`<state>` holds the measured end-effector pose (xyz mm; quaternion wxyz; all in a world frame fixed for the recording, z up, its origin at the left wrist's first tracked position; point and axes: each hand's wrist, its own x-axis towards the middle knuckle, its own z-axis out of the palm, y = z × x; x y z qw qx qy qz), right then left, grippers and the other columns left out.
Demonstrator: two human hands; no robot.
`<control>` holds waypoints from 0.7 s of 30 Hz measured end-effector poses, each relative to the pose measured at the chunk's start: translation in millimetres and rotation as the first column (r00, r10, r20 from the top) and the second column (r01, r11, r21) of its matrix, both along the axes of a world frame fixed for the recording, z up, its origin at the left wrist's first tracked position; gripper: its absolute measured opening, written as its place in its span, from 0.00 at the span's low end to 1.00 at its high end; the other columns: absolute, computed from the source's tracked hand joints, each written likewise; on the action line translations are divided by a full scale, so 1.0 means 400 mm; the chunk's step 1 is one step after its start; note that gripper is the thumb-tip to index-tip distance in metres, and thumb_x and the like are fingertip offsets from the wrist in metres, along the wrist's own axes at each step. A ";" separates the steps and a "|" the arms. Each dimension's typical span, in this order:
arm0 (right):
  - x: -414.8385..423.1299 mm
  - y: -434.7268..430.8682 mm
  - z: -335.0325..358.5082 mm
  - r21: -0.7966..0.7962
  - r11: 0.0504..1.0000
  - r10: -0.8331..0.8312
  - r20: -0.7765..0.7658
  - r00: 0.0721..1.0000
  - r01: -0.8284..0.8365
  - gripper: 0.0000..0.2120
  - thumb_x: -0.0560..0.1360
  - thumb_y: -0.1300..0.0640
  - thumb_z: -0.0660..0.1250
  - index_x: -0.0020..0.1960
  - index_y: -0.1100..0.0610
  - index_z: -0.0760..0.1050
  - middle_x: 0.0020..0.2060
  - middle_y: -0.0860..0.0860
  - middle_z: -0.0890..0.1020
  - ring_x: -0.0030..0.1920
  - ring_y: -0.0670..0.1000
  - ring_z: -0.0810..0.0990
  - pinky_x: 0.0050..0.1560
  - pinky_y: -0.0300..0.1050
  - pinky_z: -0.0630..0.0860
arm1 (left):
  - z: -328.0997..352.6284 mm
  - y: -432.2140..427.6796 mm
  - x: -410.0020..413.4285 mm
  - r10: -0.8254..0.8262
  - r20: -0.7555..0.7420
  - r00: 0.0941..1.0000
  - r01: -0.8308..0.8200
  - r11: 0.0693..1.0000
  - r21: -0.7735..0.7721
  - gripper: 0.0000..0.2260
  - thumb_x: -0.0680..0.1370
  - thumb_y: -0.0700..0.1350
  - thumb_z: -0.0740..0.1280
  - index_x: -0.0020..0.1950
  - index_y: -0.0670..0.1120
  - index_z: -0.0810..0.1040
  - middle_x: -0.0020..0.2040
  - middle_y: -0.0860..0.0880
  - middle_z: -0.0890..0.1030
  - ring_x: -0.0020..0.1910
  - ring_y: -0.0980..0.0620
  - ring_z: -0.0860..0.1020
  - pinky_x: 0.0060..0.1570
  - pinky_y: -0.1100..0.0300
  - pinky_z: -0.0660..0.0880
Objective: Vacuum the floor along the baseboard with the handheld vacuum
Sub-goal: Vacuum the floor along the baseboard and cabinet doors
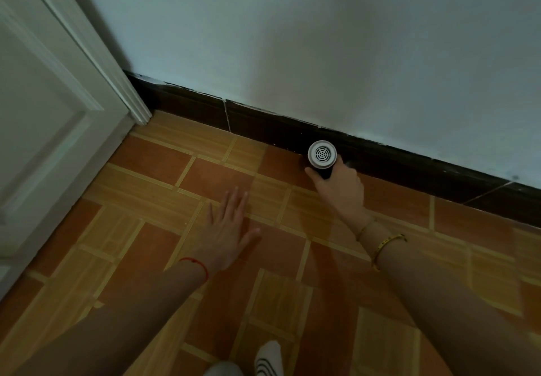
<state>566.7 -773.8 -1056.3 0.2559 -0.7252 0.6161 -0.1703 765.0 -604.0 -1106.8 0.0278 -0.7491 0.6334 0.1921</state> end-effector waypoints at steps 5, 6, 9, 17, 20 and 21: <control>0.067 -0.010 -0.006 0.001 0.998 0.063 0.026 0.998 -0.063 0.31 0.74 0.38 0.68 0.70 0.56 0.68 0.56 0.56 0.83 0.56 0.59 0.81 0.49 0.50 0.77 | -0.014 0.028 0.043 0.071 -0.046 0.996 -0.072 0.997 -0.016 0.38 0.77 0.69 0.41 0.77 0.51 0.30 0.79 0.48 0.32 0.78 0.47 0.32 0.76 0.41 0.38; 0.085 -0.013 -0.008 0.001 0.997 0.081 0.025 0.996 -0.081 0.32 0.74 0.38 0.68 0.70 0.56 0.68 0.56 0.56 0.83 0.56 0.59 0.81 0.49 0.50 0.77 | -0.017 0.036 0.057 0.087 -0.039 0.995 -0.087 0.996 -0.010 0.38 0.77 0.69 0.41 0.77 0.51 0.30 0.79 0.48 0.32 0.77 0.47 0.32 0.76 0.41 0.38; 0.148 -0.021 -0.014 -0.013 0.991 0.136 -0.001 0.991 -0.136 0.32 0.74 0.37 0.67 0.70 0.55 0.68 0.56 0.56 0.83 0.55 0.60 0.81 0.46 0.46 0.74 | -0.023 0.062 0.106 0.145 -0.021 0.989 -0.145 0.989 0.012 0.39 0.75 0.70 0.38 0.78 0.50 0.30 0.79 0.48 0.31 0.77 0.48 0.32 0.76 0.42 0.37; 0.340 -0.034 -0.027 -0.085 0.938 0.333 -0.034 0.942 -0.335 0.30 0.73 0.37 0.68 0.68 0.55 0.69 0.53 0.58 0.83 0.53 0.63 0.82 0.43 0.46 0.68 | -0.035 0.114 0.245 0.310 0.003 0.951 -0.310 0.951 -0.013 0.37 0.77 0.68 0.41 0.79 0.51 0.33 0.80 0.47 0.36 0.79 0.48 0.35 0.76 0.42 0.37; 0.416 -0.034 -0.027 -0.085 0.901 0.422 -0.048 0.905 -0.424 0.30 0.74 0.39 0.68 0.69 0.54 0.67 0.55 0.57 0.83 0.55 0.62 0.81 0.45 0.47 0.70 | -0.036 0.129 0.280 0.341 -0.001 0.940 -0.340 0.939 -0.052 0.37 0.76 0.69 0.40 0.79 0.52 0.34 0.81 0.48 0.37 0.79 0.48 0.36 0.76 0.42 0.37; 0.442 -0.035 -0.028 -0.083 0.891 0.443 -0.052 0.895 -0.446 0.29 0.74 0.40 0.68 0.69 0.54 0.67 0.56 0.57 0.82 0.55 0.61 0.81 0.45 0.46 0.70 | -0.036 0.132 0.288 0.350 -0.008 0.937 -0.350 0.935 -0.063 0.36 0.77 0.68 0.41 0.79 0.52 0.34 0.81 0.48 0.38 0.79 0.48 0.36 0.76 0.41 0.36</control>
